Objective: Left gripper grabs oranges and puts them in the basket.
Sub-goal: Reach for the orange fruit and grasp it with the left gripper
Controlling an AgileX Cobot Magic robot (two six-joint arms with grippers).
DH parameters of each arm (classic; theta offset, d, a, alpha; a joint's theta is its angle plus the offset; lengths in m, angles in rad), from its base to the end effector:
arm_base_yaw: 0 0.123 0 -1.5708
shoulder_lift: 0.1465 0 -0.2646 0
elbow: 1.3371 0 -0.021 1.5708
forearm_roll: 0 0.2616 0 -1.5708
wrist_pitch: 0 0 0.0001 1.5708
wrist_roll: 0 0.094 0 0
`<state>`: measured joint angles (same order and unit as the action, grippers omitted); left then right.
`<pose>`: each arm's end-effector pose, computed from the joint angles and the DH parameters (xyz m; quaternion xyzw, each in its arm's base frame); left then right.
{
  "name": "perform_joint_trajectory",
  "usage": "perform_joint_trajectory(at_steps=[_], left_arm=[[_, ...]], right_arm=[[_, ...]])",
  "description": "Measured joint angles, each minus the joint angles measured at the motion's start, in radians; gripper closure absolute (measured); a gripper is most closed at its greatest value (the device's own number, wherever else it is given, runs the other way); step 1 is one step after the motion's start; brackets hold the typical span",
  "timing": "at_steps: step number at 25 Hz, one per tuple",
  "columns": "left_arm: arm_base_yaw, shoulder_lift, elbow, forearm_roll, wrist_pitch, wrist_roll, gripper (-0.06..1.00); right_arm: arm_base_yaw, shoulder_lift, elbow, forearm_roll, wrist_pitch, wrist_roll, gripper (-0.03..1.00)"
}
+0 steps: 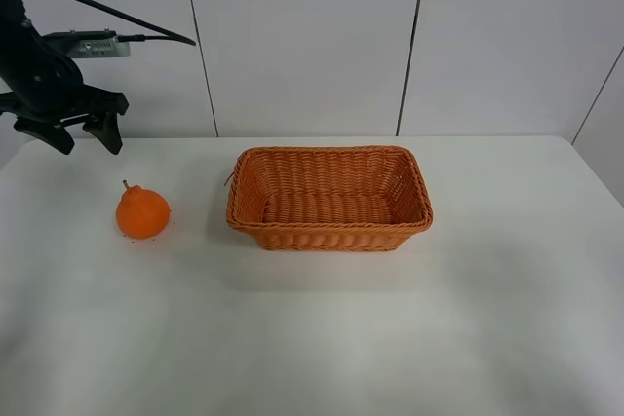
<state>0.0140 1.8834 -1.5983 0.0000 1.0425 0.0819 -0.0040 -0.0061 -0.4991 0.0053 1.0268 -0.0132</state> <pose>0.4082 0.0057 0.2404 0.0335 0.9858 0.0079 0.1643 0.0285 0.0003 0.2839 -0.0039 0.8429 -0.0020 0.5381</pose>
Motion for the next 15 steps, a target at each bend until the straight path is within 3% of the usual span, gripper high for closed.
perform_joint_trajectory(at_steps=[15], left_arm=[[0.000,0.273,-0.043,-0.084,-0.045,0.034,0.17]], right_arm=[[0.000,0.000,0.000,0.000,0.000,0.000,0.27]])
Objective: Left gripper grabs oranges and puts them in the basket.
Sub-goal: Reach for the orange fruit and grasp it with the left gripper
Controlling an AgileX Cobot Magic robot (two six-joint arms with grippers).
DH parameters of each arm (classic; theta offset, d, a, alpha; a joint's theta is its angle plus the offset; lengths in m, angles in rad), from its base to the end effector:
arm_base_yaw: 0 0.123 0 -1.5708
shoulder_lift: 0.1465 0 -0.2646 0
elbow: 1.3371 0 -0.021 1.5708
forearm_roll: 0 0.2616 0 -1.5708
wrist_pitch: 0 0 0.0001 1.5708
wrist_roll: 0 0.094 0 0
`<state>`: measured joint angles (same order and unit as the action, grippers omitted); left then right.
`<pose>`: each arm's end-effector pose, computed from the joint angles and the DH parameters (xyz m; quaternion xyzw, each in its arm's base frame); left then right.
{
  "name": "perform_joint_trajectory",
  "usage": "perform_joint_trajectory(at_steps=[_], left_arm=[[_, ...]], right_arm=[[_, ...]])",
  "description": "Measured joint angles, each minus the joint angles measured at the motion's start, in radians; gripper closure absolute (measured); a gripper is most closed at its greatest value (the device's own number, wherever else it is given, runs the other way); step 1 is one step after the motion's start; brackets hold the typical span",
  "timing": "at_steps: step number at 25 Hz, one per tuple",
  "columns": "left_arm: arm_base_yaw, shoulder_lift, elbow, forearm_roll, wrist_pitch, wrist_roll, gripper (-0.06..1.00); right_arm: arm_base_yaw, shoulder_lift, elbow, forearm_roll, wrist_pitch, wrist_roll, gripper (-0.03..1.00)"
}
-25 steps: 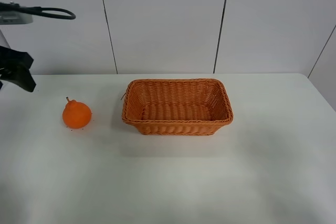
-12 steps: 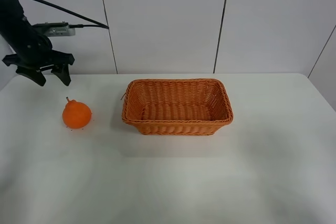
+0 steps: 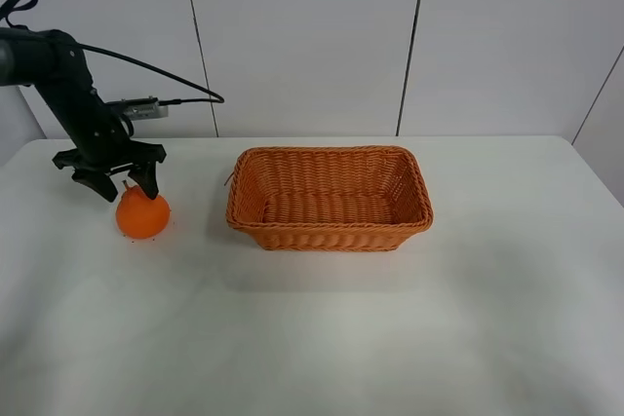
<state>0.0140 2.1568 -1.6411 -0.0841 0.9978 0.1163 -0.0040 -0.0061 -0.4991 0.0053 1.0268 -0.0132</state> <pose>0.4372 -0.0005 0.1374 0.0308 0.9962 -0.0321 0.0744 0.0285 0.0003 0.2839 -0.0039 0.8429 -0.0020 0.5381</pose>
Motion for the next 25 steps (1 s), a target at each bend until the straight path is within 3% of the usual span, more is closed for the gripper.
perform_joint_trajectory(at_steps=[14,16,20,21,25], left_arm=[[0.000,0.064,0.004,-0.006,-0.047,0.010,0.21],[0.000,0.072,0.007,-0.002,-0.043,0.007,0.31],[0.000,0.077,0.007,0.028,-0.035,-0.013,0.71],[0.000,0.077,0.007,0.041,-0.035,-0.022,0.76],[0.000,0.065,0.007,0.074,-0.030,-0.050,0.76]], right_arm=[[0.000,0.000,0.000,0.000,0.000,0.000,0.27],[0.000,0.000,0.000,0.000,0.000,0.000,0.27],[0.000,0.000,0.000,0.000,0.000,0.000,0.27],[0.000,0.000,0.000,0.000,0.000,0.000,0.27],[0.000,0.000,0.000,0.000,0.000,0.000,0.27]])
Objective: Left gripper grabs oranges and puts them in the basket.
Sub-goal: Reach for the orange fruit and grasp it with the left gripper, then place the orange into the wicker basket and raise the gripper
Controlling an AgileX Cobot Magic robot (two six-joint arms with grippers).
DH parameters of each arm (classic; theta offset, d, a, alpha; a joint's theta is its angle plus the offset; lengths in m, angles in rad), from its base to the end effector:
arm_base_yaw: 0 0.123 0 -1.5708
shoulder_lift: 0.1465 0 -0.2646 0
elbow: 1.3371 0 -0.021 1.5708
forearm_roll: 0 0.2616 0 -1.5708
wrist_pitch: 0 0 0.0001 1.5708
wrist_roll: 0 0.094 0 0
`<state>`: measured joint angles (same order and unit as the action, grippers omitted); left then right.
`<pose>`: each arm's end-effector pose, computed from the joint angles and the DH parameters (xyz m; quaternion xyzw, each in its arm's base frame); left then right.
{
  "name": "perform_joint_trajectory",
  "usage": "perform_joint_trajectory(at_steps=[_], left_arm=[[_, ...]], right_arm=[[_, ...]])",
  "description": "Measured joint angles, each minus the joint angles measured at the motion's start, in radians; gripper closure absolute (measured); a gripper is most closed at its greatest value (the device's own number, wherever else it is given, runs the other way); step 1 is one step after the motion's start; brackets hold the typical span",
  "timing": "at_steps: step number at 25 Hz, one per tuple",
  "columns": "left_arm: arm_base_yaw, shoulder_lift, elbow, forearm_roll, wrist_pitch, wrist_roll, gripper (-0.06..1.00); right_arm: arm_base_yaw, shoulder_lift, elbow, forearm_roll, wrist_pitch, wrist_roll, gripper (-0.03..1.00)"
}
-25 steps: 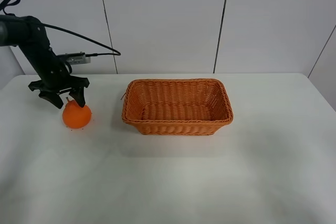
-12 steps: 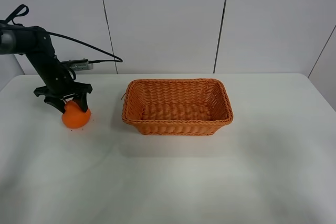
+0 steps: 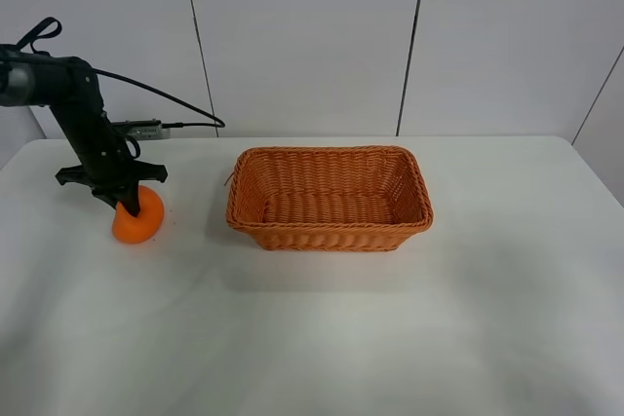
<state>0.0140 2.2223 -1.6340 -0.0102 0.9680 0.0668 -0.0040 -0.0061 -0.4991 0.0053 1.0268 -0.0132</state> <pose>0.4384 0.0053 0.1070 0.0237 0.9984 -0.0023 0.0510 0.0285 0.0003 0.2839 -0.0039 0.8429 -0.0020 0.5381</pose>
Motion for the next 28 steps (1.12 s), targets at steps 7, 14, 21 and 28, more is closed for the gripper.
perform_joint_trajectory(at_steps=[7,14,21,28], left_arm=[[0.000,-0.094,-0.066,0.010,0.085,-0.011,0.76],[-0.019,-0.189,-0.199,0.010,0.202,-0.032,0.76],[-0.173,-0.188,-0.329,0.010,0.221,-0.039,0.76],[-0.380,-0.186,-0.359,0.010,0.211,-0.067,0.76]], right_arm=[[0.000,0.000,0.000,0.000,0.000,0.000,0.27],[0.000,0.000,0.000,0.000,0.000,0.000,0.27],[0.000,0.000,0.000,0.000,0.000,0.000,0.27],[0.000,0.000,0.000,0.000,0.000,0.000,0.27]])
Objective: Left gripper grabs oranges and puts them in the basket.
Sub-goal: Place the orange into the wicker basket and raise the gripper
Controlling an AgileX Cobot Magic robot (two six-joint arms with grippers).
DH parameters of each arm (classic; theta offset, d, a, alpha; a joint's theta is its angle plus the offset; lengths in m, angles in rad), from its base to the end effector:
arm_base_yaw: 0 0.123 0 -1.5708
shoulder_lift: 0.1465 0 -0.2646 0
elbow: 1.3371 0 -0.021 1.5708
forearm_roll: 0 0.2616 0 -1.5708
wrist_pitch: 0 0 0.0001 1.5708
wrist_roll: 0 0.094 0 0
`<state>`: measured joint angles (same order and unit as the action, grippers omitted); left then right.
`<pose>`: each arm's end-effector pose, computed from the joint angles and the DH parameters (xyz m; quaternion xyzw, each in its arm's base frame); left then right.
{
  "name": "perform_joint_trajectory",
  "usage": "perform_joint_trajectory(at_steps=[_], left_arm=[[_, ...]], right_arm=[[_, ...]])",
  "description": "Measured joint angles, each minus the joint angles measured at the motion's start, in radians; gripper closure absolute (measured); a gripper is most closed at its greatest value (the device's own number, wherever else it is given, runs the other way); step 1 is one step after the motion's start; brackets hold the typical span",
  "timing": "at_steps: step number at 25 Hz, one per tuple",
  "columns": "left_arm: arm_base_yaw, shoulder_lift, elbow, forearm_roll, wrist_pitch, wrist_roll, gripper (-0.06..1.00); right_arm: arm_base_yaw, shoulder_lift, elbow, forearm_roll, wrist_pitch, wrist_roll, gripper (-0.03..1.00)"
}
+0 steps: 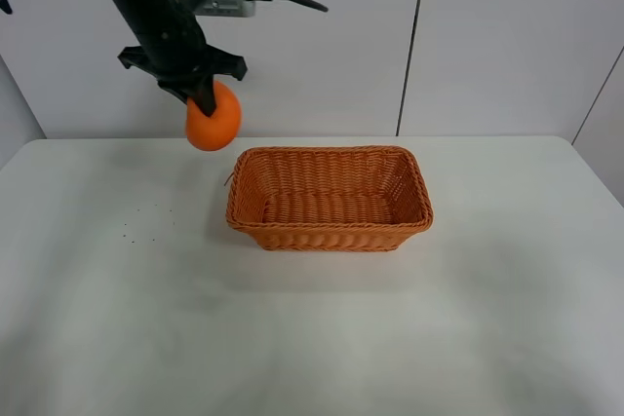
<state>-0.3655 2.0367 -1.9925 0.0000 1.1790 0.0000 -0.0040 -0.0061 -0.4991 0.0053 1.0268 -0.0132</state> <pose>0.4222 -0.1616 0.2864 0.1775 0.9602 -0.0392 0.2121 0.0285 0.0003 0.2839 -0.0039 0.8429 -0.0020 0.5381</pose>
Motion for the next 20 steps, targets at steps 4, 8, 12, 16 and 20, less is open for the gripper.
perform_joint_trajectory(at_steps=[4,8,12,16,20], left_arm=[[-0.096,0.025,-0.012,0.000,-0.061,-0.015,0.76],[-0.170,0.118,-0.054,-0.008,-0.106,-0.016,0.76],[-0.209,0.238,-0.104,-0.009,-0.151,-0.016,0.76],[-0.215,0.321,-0.112,-0.013,-0.212,-0.016,0.76],[-0.215,0.357,-0.112,-0.023,-0.217,-0.015,0.74]], right_arm=[[0.000,0.000,0.000,0.000,0.000,0.000,0.27],[0.000,0.000,0.000,0.000,0.000,0.000,0.27],[0.000,0.000,0.000,0.000,0.000,0.000,0.27],[0.000,0.000,0.000,0.000,0.000,0.000,0.27],[0.000,0.000,0.000,0.000,0.000,0.000,0.27]])
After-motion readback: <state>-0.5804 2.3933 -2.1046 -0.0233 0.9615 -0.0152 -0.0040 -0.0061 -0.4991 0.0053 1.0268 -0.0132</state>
